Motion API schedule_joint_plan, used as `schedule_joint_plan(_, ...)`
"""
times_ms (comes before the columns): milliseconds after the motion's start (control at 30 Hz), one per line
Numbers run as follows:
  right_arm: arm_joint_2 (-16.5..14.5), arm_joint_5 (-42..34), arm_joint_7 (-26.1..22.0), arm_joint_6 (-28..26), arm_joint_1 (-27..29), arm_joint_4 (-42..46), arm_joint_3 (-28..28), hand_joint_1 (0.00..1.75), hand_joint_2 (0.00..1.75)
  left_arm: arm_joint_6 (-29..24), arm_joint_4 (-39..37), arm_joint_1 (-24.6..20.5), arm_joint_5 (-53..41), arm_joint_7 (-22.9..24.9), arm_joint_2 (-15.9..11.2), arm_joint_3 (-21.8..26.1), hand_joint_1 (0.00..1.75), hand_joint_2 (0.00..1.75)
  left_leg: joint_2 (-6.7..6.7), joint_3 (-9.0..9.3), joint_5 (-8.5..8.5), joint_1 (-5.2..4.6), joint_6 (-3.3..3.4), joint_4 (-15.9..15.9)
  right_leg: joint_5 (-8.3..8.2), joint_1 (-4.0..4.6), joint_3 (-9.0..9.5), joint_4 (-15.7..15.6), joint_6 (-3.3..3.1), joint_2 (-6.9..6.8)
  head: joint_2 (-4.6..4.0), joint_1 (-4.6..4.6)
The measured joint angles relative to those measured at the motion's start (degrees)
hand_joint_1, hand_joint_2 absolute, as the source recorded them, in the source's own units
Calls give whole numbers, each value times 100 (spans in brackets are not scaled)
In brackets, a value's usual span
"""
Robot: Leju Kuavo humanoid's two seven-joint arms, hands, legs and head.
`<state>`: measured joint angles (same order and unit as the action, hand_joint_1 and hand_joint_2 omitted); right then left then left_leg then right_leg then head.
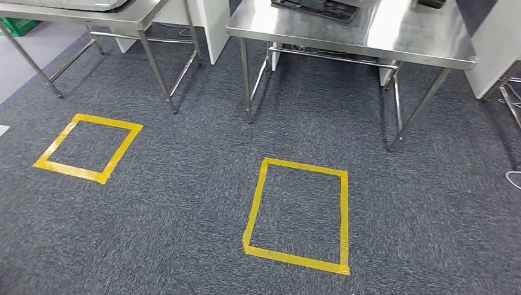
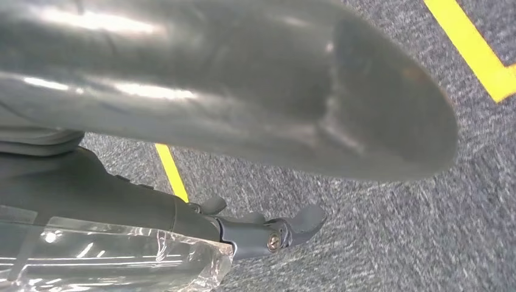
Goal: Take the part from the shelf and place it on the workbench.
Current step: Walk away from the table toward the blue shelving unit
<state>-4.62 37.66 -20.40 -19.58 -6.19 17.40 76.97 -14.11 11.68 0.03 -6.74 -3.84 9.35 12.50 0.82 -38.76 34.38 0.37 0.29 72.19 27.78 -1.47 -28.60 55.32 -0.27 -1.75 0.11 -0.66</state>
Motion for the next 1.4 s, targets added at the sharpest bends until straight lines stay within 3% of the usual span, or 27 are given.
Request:
schedule_joint_plan(33, 2, -11, -1, 34, 3, 0, 1, 0, 0, 1, -1, 5, -11, 3, -2, 1, 0, 0, -20, -13, -35, 29, -25, 50, 2, -4, -13, 2, 2, -52, 0, -1)
schedule_joint_plan(67, 2, -18, 0, 62, 2, 0, 2, 0, 0, -2, -1, 11, -26, 5, -3, 2, 0, 0, -50, 79, -159, 56, -44, -112, 6, -10, -20, 2, 9, -100, 0, 0)
schedule_joint_plan(133, 4, -16, 4, 97, -3, 0, 1, 0, 0, -16, -1, 10, -56, 6, -5, 9, 0, 0, -228, 521, -513, 88, -56, -924, 24, -17, 7, 3, 40, -188, 0, -1)
schedule_joint_plan(200, 11, -7, 8, 115, -2, 0, 1, 0, 0, -31, 1, -6, -72, 6, -6, 21, 0, 0, -371, 829, -702, 69, -18, -1514, 44, 11, 48, 7, 110, -271, 0, 7)
schedule_joint_plan(233, 14, 2, 11, 120, -5, 0, 1, 0, 0, -37, 1, -12, -79, 4, -6, 27, 0, 0, -383, 855, -711, 46, 17, -1586, 48, 24, 66, 6, 153, -311, 0, 13)
schedule_joint_plan(300, 15, 19, 22, 122, -23, 0, -4, 0, 0, -61, 1, -11, -87, 1, -9, 37, 0, 0, -277, 830, -744, 17, 109, -1600, 51, 38, 76, 3, 244, -377, 0, 21)
schedule_joint_plan(367, 14, 55, 69, 85, -34, -2, -10, 0, 0, -150, 0, -9, -95, 31, -16, 56, 0, 0, -186, 843, -810, 15, 215, -1672, 185, 32, 2, 197, 269, -244, 0, 29)
schedule_joint_plan(467, 14, 126, 167, -70, 4, -6, -16, 0, 0, -517, 1, -11, -102, 104, -49, 124, 0, 0, -34, 819, -867, -2, 302, -1708, 700, 18, -515, 1288, 185, 84, 0, 55)
schedule_joint_plan(500, 18, 141, 184, -122, 24, -6, -17, 0, 0, -667, 1, -8, -102, 112, -65, 161, 0, 0, 33, 807, -871, -13, 309, -1706, 805, 22, -681, 1616, 187, 122, 0, 61)
schedule_joint_plan(533, 24, 150, 193, -163, 41, -5, -19, 0, 0, -795, 1, -2, -99, 116, -83, 204, 0, 0, 100, 801, -874, -22, 313, -1700, 812, 27, -756, 1747, 214, 141, 0, 63)
schedule_joint_plan(567, 30, 155, 197, -188, 54, -5, -20, 0, 0, -880, 1, 4, -97, 119, -105, 250, 0, 0, 171, 800, -875, -29, 313, -1690, 709, 31, -702, 1616, 260, 156, 0, 67)
schedule_joint_plan(633, 37, 157, 199, -207, 62, -4, -26, 0, 0, -946, 1, 7, -93, 122, -142, 320, 0, 0, 303, 791, -865, -34, 296, -1644, 349, 19, -341, 824, 344, 279, 0, 69)
schedule_joint_plan(700, 37, 161, 199, -219, 59, -4, -34, 0, 0, -1034, 2, -1, -127, 136, -168, 357, 0, 87, 414, 759, -832, -60, 246, -1575, 117, 26, -80, 205, 319, 402, 0, 72)
schedule_joint_plan(767, 35, 185, 204, -237, 48, -4, -55, 0, 0, -1312, 3, 5, -248, 222, -191, 370, 0, 175, 492, 730, -816, -72, 183, -1549, 85, 62, -43, 108, 214, 382, 0, 72)
schedule_joint_plan(800, 25, 210, 207, -245, 41, -4, -77, 0, 0, -1500, 3, 11, -324, 287, -208, 380, 0, 175, 506, 717, -818, -60, 159, -1543, 71, 43, -29, 101, 162, 338, 0, 71)
schedule_joint_plan(867, 8, 273, 213, -253, 35, -3, -131, 0, 0, -1843, 4, 20, -425, 386, -236, 419, 0, 175, 355, 627, -700, -43, 102, -1372, 35, 6, -3, 80, 69, 245, 0, 55)
schedule_joint_plan(967, 2, 344, 217, -255, 70, -2, -185, 0, 0, -2149, 10, 5, -491, 419, -263, 502, 0, 175, 31, 133, -141, -7, 11, -374, 23, 1, -15, 72, 1, 63, 0, 10)
schedule_joint_plan(1000, 2, 355, 218, -254, 82, -2, -195, 0, 0, -2192, 11, 2, -496, 416, -271, 521, 0, 175, 5, -44, -17, 13, -15, -30, 26, 7, -21, 74, -1, -7, 0, 9)
schedule_joint_plan(1033, 2, 359, 219, -255, 87, -2, -204, 0, 0, -2212, 12, 2, -496, 415, -279, 535, 0, 175, -13, -140, 2, 29, -33, 146, 29, 10, -30, 76, -2, -74, 0, 8)
schedule_joint_plan(1067, -1, 362, 219, -254, 87, -2, -214, 0, 0, -2226, 12, 6, -496, 413, -284, 549, 0, 131, -35, -119, -91, 43, -43, 96, 37, 10, -37, 77, -1, -135, 0, 8)
schedule_joint_plan(1100, -6, 363, 219, -254, 85, -2, -228, 0, 0, -2237, 13, 10, -496, 405, -288, 564, 0, 131, -81, 26, -269, 54, -45, -182, 47, 9, -39, 75, 4, -195, 0, 8)
schedule_joint_plan(1167, -18, 361, 219, -255, 87, -2, -257, 0, 0, -2273, 16, 5, -522, 352, -289, 591, 0, 131, -314, 490, -615, 55, -23, -1014, 81, 31, -11, 77, 39, -294, 0, 8)
schedule_joint_plan(1200, -25, 356, 218, -258, 90, -1, -266, 0, 0, -2312, 19, -4, -553, 302, -285, 600, 0, 175, -408, 651, -702, 45, 2, -1307, 100, 50, 15, 75, 70, -341, 0, 16)
schedule_joint_plan(1233, -30, 351, 215, -263, 90, -1, -269, 0, 0, -2356, 20, -10, -592, 250, -281, 605, 0, 175, -468, 730, -726, 31, 33, -1451, 117, 69, 39, 73, 104, -387, 0, 21)
schedule_joint_plan(1300, -48, 343, 202, -269, 80, 1, -274, 0, 0, -2419, 22, -10, -662, 178, -276, 615, 0, 175, -382, 727, -733, -5, 117, -1492, 131, 86, 108, 50, 177, -492, 0, 33)
schedule_joint_plan(1333, -56, 347, 193, -269, 74, 1, -278, 0, 0, -2425, 21, -2, -683, 169, -276, 621, 0, 175, -329, 738, -759, -5, 164, -1523, 150, 82, 120, 69, 211, -469, 0, 34)
schedule_joint_plan(1400, -75, 366, 175, -265, 73, 1, -284, 0, 0, -2424, 21, 4, -701, 168, -276, 639, 0, 175, -229, 760, -832, 9, 253, -1598, 289, 76, 57, 273, 235, -242, 0, 44)
